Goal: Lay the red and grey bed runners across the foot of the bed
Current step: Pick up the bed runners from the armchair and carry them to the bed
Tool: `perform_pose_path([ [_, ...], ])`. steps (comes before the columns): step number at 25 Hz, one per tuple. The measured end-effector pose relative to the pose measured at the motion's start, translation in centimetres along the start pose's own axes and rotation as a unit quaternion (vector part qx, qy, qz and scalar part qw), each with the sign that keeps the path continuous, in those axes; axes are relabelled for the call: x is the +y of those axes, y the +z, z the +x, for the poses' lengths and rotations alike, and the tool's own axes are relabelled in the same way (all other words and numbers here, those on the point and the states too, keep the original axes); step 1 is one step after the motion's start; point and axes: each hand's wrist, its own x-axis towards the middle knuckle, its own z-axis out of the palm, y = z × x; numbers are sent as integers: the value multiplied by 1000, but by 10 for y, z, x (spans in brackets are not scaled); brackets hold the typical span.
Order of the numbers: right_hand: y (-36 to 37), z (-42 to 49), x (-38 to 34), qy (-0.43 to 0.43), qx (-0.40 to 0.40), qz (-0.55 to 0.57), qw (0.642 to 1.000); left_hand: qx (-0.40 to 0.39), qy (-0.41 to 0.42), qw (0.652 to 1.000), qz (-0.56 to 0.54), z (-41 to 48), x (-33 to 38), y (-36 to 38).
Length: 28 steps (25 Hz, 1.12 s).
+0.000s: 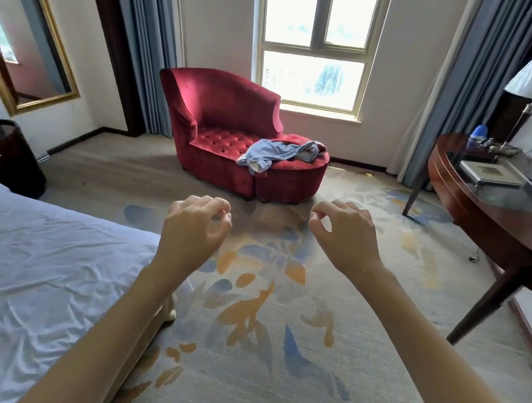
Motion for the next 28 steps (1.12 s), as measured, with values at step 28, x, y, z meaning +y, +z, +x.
perform_pose_path([
  [28,412,744,248,53,-57,-45,996,-125,3,992,-12,671,-298,538],
])
